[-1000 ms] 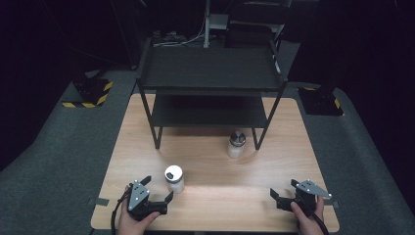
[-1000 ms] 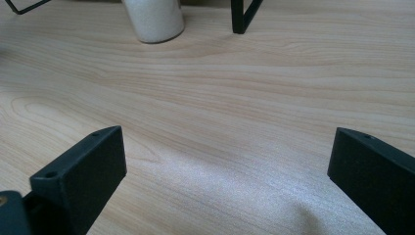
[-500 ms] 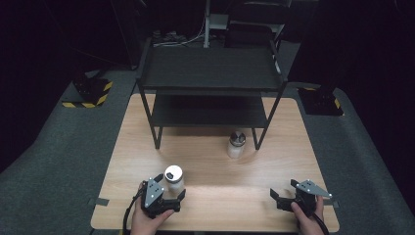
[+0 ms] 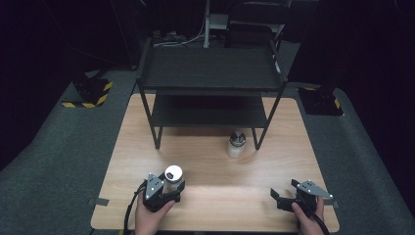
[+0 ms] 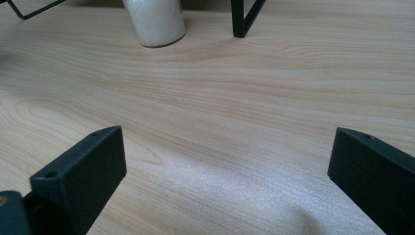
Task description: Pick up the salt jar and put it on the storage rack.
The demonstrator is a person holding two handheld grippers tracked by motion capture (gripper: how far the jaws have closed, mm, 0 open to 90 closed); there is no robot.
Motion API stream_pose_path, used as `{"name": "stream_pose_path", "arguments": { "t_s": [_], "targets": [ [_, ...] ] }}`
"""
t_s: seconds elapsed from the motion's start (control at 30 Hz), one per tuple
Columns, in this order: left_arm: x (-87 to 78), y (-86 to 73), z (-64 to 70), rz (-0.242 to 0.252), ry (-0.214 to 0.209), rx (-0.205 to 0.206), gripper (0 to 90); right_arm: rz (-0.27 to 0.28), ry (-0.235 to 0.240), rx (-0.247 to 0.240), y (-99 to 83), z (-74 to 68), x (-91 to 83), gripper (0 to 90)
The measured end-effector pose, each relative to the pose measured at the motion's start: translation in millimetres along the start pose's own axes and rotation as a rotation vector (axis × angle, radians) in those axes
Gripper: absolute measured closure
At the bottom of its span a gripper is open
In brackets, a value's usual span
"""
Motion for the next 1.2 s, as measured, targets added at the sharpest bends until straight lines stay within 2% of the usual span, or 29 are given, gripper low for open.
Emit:
{"name": "stream_pose_path", "arguments": {
  "t_s": [0.3, 0.37, 0.6, 0.73, 0.8, 0.93, 1.0, 1.17, 1.2],
  "targets": [
    [1.4, 0.4, 2.3, 0.002, 0.006, 0.038, 28.9, 0.006, -0.008, 0.003, -0.8, -1.0, -0.5, 0.5],
    [0.8, -0.4, 5.1, 0.010, 0.017, 0.069, 30.0, 0.006, -0.008, 0.004, -0.8, -1.0, -0.5, 0.5],
    [-1.1, -1.9, 8.7, 0.017, 0.036, 0.089, 31.2, 0.007, -0.008, 0.008, -1.0, -0.3, -0.7, 0.5],
    [-2.4, -2.5, 9.6, 0.020, 0.038, 0.085, 31.3, 0.010, -0.008, 0.013, -1.3, 0.3, -1.1, 0.5],
    [-3.6, -1.3, 10.7, 0.018, 0.044, 0.098, 31.3, 0.011, -0.009, 0.014, -1.5, 0.5, -1.1, 0.5],
    [-8.1, 2.6, 12.5, 0.037, 0.043, 0.096, 31.3, 0.011, -0.008, 0.019, -1.5, 0.9, -1.1, 0.5],
    [-12.2, 6.3, 14.8, 0.047, 0.047, 0.107, 31.3, 0.010, -0.004, 0.020, -1.3, 1.7, -0.9, 0.5],
    [-22.6, 17.9, 16.7, 0.069, 0.049, 0.092, 31.3, 0.012, -0.001, 0.027, -1.6, 2.3, -1.2, 0.5],
    [-24.5, 21.3, 15.6, 0.070, 0.042, 0.070, 31.3, 0.012, -0.002, 0.028, -1.7, 2.3, -1.3, 0.5]
  ]
}}
Point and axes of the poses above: each handheld gripper's, and its own axes: x roughly forward along the jaws, y roughly out of its top, z roughly to its right, the point moved 4 cm from there along x, roughly forward along the jaws, and after that the axes turned 4 degrees about z, right-handed, at the moved point
